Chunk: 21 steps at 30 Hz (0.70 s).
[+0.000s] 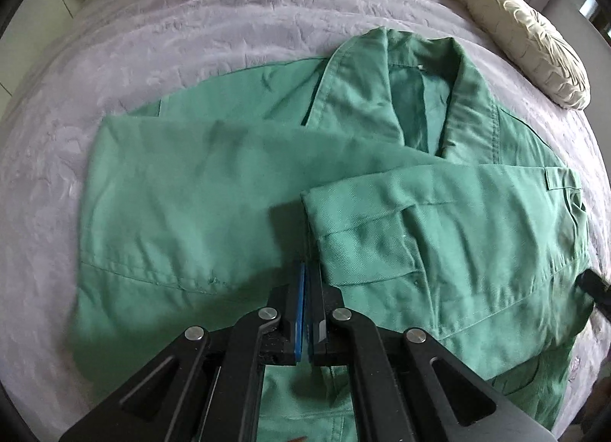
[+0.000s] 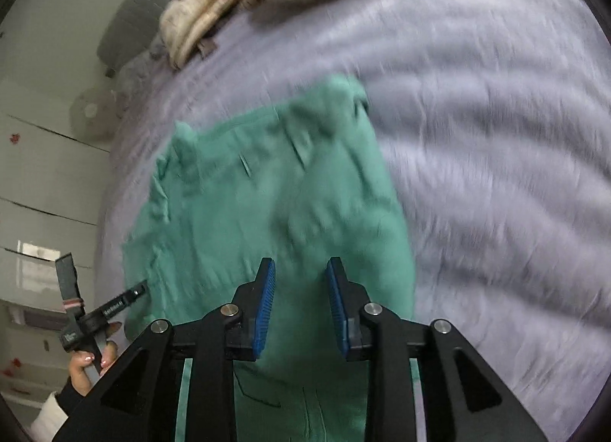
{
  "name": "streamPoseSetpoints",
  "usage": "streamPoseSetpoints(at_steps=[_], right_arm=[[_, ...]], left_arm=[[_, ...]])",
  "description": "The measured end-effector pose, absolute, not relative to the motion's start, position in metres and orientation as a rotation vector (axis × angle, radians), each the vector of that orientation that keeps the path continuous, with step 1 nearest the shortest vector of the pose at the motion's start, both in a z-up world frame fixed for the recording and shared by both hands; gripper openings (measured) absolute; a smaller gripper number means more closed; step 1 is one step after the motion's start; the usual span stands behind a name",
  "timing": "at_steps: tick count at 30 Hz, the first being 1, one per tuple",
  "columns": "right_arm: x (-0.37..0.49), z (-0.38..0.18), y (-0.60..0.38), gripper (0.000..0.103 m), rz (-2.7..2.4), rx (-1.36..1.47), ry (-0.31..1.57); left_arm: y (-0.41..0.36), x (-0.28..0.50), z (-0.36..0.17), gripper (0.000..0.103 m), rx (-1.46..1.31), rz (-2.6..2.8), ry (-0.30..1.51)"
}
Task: Fold large clothes
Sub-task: 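Lay the folded side onto the jacket and open the right gripper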
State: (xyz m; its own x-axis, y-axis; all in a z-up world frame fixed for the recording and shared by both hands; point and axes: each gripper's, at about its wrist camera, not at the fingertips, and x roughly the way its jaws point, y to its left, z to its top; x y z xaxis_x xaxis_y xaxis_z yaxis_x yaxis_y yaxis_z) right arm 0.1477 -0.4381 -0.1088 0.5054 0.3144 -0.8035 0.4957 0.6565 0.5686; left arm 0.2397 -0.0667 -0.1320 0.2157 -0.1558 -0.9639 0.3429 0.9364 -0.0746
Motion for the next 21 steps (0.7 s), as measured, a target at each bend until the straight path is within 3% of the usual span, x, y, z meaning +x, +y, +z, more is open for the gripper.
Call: streamPoseSetpoints(at_steps=[11, 16, 17, 18, 19, 21], right_arm=[[0.157, -0.107, -0.405, 0.031, -0.059, 0.895, 1.084], [0.161, -0.117, -0.39, 0.031, -0.044, 0.92, 1.116], [0.161, -0.117, -0.387, 0.031, -0.042, 0.921, 1.12], [0.161, -0.118, -0.385, 0.031, -0.041, 0.919, 1.122], [0.161, -0.118, -0.384, 0.031, -0.038, 0.916, 1.126], [0.16, -0.118, -0.381, 0.031, -0.036, 0.915, 1.131]], left_arm=[[-0.058, 0.233, -0.116, 0.001, 0.153, -0.398, 1.259], [-0.06, 0.25, -0.112, 0.002, 0.008, -0.458, 1.275], [-0.06, 0.248, -0.11, 0.012, 0.008, -0.461, 1.272], [-0.06, 0.246, -0.109, 0.04, 0.015, -0.462, 1.272], [-0.061, 0.244, -0.109, 0.1, 0.035, -0.46, 1.294], [-0.06, 0.238, -0.11, 0.103, 0.053, -0.446, 1.263]])
